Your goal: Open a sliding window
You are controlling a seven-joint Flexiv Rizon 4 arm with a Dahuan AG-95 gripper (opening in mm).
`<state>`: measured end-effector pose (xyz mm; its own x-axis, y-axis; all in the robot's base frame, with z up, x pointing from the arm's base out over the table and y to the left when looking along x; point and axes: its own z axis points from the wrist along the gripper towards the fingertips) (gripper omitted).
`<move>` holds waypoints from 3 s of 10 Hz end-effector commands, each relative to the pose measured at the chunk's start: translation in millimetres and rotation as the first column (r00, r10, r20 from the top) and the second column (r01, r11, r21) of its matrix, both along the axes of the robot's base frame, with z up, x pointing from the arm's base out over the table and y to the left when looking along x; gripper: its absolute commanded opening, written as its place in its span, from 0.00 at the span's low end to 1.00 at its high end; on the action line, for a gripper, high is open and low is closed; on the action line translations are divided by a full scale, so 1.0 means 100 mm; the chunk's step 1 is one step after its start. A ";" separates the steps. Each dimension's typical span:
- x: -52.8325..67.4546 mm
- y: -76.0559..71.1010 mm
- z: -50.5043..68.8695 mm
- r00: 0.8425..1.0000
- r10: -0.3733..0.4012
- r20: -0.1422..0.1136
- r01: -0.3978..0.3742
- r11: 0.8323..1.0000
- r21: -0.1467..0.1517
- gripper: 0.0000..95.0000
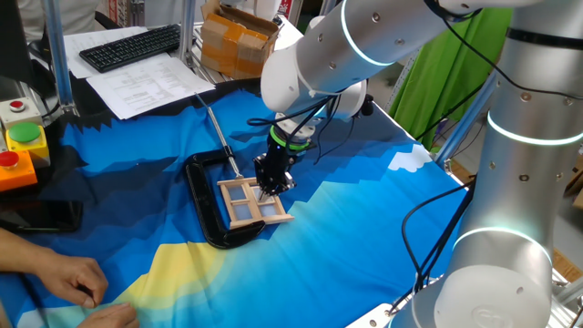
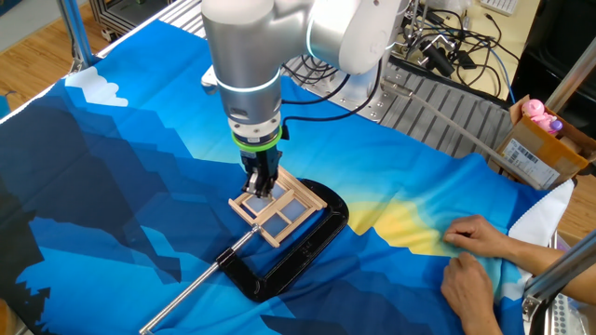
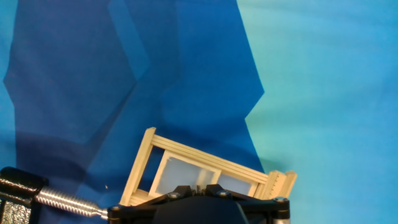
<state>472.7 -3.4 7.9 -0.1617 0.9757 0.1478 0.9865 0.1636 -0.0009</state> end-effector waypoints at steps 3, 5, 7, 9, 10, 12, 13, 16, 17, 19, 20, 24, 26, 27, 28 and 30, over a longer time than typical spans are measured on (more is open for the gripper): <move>-0.04 0.02 0.00 1.000 0.008 -0.003 -0.008 1.000 0.001 0.00; -0.08 0.04 -0.02 1.000 0.013 -0.002 -0.013 1.000 -0.007 0.00; -0.10 0.03 0.01 1.000 0.009 -0.004 -0.009 1.000 -0.001 0.00; -0.13 0.05 -0.01 1.000 0.013 -0.006 -0.013 1.000 -0.007 0.00; -0.16 0.06 -0.03 1.000 0.013 -0.006 -0.013 1.000 -0.013 0.00; -0.19 0.06 0.00 1.000 0.006 -0.013 -0.006 1.000 -0.007 0.00; -0.19 0.07 0.00 1.000 0.007 -0.017 -0.007 1.000 -0.008 0.00; -0.25 0.10 -0.03 0.999 0.011 -0.031 -0.011 1.000 -0.019 0.00; -0.27 0.11 -0.01 0.999 0.010 -0.039 -0.011 1.000 -0.020 0.00; -0.29 0.12 -0.02 0.998 0.012 -0.059 -0.014 1.000 -0.025 0.00; -0.32 0.14 -0.05 0.997 0.023 -0.073 -0.026 0.999 -0.044 0.00; -0.38 0.15 -0.03 0.993 0.053 -0.105 -0.059 0.997 -0.049 0.00; -0.40 0.15 -0.02 0.989 0.070 -0.134 -0.077 0.996 -0.050 0.00; -0.42 0.16 -0.03 0.985 0.090 -0.149 -0.100 0.994 -0.055 0.00; -0.43 0.16 -0.03 0.978 0.111 -0.177 -0.122 0.991 -0.054 0.00; -0.43 0.15 -0.01 0.968 0.161 -0.193 -0.173 0.984 -0.046 0.00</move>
<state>430.4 11.9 8.1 -0.2864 0.9493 0.1294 0.9319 0.3074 -0.1925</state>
